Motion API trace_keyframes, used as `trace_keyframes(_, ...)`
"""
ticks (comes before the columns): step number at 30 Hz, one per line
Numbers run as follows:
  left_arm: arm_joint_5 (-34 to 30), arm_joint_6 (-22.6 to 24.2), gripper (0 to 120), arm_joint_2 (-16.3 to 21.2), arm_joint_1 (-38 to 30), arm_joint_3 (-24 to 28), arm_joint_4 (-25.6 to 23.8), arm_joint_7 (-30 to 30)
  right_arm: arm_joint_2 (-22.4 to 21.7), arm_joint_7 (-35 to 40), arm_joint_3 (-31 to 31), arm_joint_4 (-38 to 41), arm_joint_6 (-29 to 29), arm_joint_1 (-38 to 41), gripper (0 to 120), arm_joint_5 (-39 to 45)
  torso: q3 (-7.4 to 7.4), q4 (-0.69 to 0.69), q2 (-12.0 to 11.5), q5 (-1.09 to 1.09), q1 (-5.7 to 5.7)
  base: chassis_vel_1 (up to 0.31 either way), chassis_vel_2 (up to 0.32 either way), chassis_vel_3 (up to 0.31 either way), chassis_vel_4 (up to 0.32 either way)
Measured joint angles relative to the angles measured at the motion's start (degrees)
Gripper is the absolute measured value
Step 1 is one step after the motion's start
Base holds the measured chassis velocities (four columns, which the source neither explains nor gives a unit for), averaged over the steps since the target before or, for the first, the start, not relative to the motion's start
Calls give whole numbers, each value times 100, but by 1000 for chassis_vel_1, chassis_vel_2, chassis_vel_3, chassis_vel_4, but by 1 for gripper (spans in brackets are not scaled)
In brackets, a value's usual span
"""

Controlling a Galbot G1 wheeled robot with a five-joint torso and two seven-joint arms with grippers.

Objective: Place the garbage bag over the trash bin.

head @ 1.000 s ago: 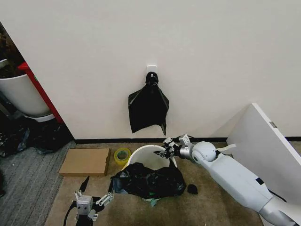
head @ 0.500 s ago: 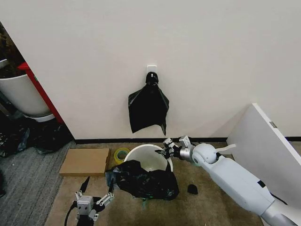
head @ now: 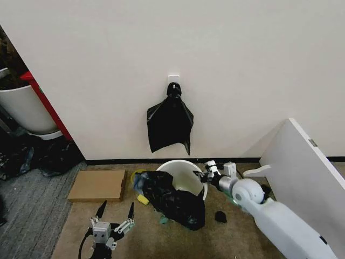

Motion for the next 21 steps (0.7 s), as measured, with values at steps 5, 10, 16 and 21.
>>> trace_keyframes(5, -4, 21, 100, 30, -32, 19, -59, 5, 480, 1326, 237, 308, 629, -520, 1, 89, 0, 2, 0, 3, 0, 0, 0, 0, 0)
trace_keyframes(10, -23, 34, 100, 61, -62, 53, -50, 5, 871, 2010, 279, 276, 995, -769, 1, -159, 0, 1, 0, 1, 0, 0, 0, 0, 0)
trace_keyframes(16, -40, 54, 100, 99, -152, 124, -19, 4, 1232, 2572, 317, 313, 1031, -972, 1, -347, -1, 0, 1, 0, 0, 0, 0, 0, 0)
trace_keyframes(21, -49, 45, 100, 96, -173, 183, 6, 4, 1372, 2793, 293, 339, 1035, -1082, 1, -524, -1, 0, 2, 0, -1, 0, 0, 0, 0)
